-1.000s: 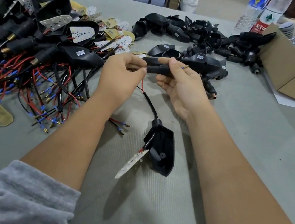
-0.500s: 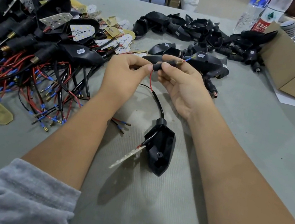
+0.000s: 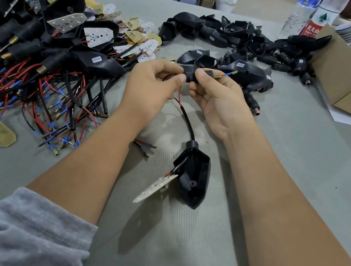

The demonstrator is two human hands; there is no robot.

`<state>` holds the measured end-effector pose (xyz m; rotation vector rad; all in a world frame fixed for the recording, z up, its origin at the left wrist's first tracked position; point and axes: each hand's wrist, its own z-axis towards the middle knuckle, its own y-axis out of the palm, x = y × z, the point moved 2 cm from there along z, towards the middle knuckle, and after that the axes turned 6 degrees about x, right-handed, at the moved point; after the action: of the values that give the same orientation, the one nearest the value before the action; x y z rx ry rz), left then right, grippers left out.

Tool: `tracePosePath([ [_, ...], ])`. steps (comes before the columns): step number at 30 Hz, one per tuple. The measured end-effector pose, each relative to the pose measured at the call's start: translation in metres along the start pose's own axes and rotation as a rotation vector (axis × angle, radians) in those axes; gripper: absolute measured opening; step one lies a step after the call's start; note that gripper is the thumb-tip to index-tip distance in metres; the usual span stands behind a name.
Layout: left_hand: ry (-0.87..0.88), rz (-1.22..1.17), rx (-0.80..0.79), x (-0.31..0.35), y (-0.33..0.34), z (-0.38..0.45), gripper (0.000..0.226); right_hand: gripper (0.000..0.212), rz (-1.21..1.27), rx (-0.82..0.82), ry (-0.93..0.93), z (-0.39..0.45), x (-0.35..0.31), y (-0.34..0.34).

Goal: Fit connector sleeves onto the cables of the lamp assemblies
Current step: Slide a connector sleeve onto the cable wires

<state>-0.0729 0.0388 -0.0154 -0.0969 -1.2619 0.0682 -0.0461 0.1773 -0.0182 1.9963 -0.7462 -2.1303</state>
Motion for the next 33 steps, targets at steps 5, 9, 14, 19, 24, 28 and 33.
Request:
tracePosePath([
  [5,-0.057,-0.068,0.048,-0.0010,-0.0002,0.0004,0.010,0.005,-0.007,0.042,-0.001,-0.0008,-0.0011,0.0007],
  [9,0.011,-0.063,0.034,0.0015,-0.0014,0.0012,0.020,0.007,-0.018,0.028,-0.017,-0.0014,-0.0006,0.0024],
  [14,0.003,-0.078,0.014,0.0001,-0.0029,0.0020,0.018,0.010,0.018,-0.014,0.002,-0.0009,-0.0017,0.0002],
  [19,-0.036,-0.096,0.018,-0.0029,-0.0010,0.0017,0.013,0.011,0.049,-0.079,0.025,-0.0009,-0.0016,-0.0001],
  [24,-0.115,-0.190,0.062,-0.0049,-0.0003,0.0029,0.003,0.028,0.056,-0.105,0.025,-0.0022,0.0003,0.0027],
  [28,-0.134,-0.221,0.057,-0.0041,-0.0017,0.0026,0.007,0.023,0.016,-0.074,0.006,-0.0029,-0.0013,0.0026],
  [33,-0.109,-0.164,0.036,-0.0063,-0.0058,0.0042,0.007,0.020,-0.081,-0.047,-0.025,-0.0056,-0.0002,0.0064],
])
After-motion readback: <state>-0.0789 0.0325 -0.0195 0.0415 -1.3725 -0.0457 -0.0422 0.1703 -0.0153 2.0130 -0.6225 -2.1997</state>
